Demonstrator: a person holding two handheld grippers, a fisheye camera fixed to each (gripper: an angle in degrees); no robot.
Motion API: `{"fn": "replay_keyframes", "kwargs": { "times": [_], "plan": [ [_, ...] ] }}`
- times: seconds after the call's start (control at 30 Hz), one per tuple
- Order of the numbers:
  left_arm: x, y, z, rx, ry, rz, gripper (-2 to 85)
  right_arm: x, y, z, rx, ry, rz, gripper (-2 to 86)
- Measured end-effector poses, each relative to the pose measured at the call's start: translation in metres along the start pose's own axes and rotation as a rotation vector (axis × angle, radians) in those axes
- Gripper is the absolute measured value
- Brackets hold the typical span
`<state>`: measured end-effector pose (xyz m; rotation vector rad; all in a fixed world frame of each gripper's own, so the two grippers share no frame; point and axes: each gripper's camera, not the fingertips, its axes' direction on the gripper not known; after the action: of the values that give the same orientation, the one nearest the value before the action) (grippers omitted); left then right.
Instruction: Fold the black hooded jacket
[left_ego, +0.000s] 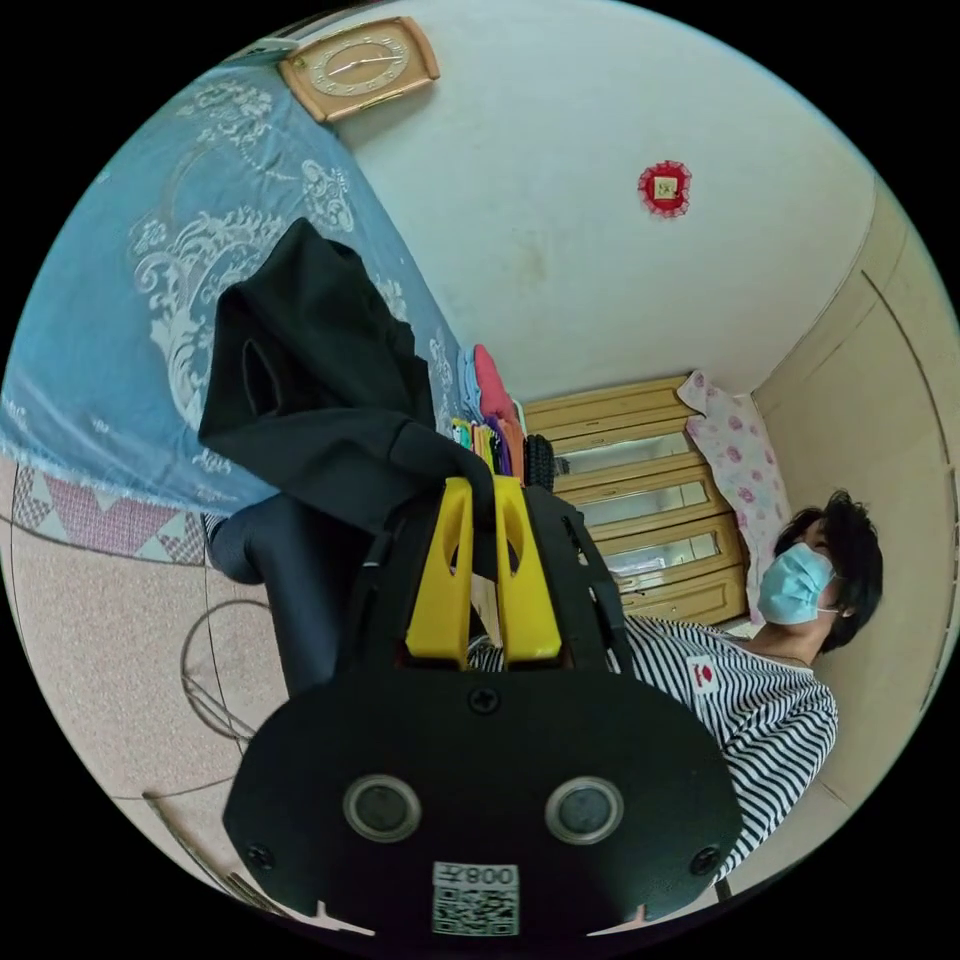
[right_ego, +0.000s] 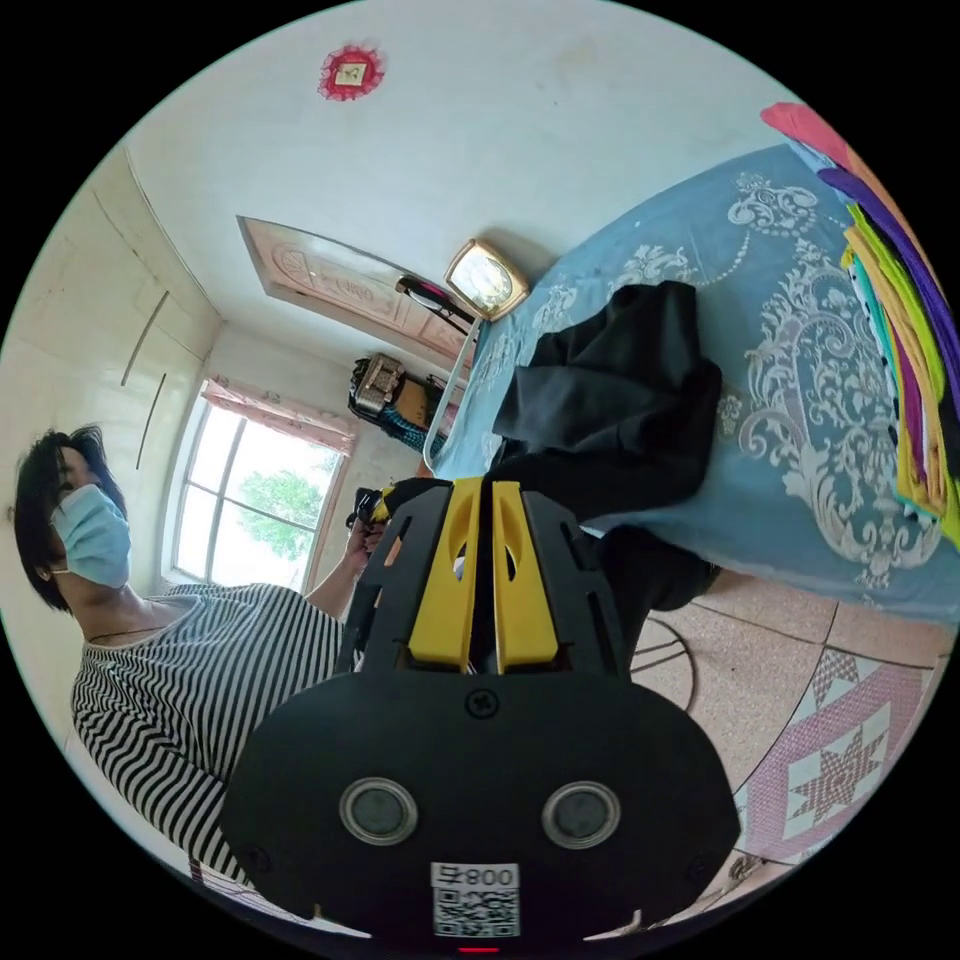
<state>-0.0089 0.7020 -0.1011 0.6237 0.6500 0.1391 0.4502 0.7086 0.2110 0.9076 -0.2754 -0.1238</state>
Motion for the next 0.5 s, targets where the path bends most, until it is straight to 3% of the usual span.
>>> {"fn": "replay_keyframes", "kwargs": {
  "times": [0.27,0.5],
  "plan": [
    [0.004,-0.147,0.020,0.052,-0.014,0.047,4.0,0.039,-0.129,0.011,0.058,0.045,-0.013,1.4],
    [-0.031,-0.271,0.039,0.096,-0.053,-0.029,4.0,0.101,-0.242,0.041,0.092,0.099,0.038,1.4]
  ]
}}
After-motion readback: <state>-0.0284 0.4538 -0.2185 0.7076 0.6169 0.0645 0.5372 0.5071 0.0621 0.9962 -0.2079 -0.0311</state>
